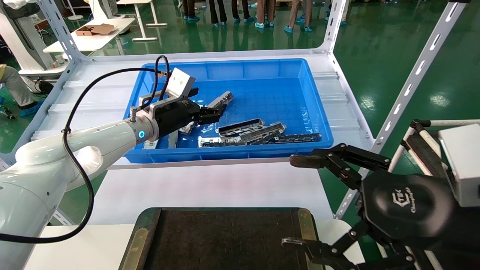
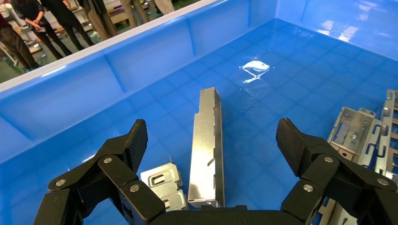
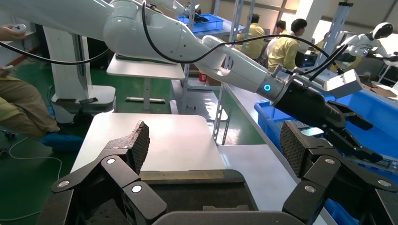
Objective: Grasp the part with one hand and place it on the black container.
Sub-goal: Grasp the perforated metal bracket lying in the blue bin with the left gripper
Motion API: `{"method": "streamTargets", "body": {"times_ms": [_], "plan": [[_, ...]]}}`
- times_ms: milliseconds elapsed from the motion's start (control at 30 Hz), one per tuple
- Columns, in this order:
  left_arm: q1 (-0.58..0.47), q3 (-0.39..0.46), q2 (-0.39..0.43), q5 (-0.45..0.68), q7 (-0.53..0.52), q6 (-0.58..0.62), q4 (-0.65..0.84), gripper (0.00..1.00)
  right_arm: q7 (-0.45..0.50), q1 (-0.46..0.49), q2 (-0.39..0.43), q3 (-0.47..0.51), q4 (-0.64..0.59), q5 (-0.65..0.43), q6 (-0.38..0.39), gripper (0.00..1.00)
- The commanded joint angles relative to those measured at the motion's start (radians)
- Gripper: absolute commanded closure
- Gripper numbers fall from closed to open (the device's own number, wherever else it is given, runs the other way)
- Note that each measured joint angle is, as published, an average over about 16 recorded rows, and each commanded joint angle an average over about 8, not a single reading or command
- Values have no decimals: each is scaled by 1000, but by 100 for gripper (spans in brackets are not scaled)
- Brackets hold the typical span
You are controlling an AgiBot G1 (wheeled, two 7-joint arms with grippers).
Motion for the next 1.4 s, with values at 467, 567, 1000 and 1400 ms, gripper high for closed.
{"method": "streamTargets", "body": {"times_ms": [467, 567, 1000, 1400], "plan": [[8, 12, 11, -28, 23, -35, 30, 100, 0, 0, 0, 0, 0, 0, 0, 100], [10, 18, 11, -30, 20, -36, 31, 100, 0, 0, 0, 0, 0, 0, 0, 100], [21, 41, 11, -46, 9, -45, 26, 100, 0, 0, 0, 0, 0, 0, 0, 100], [28, 58, 9, -62, 6, -45, 28, 100, 0, 0, 0, 0, 0, 0, 0, 100]]}}
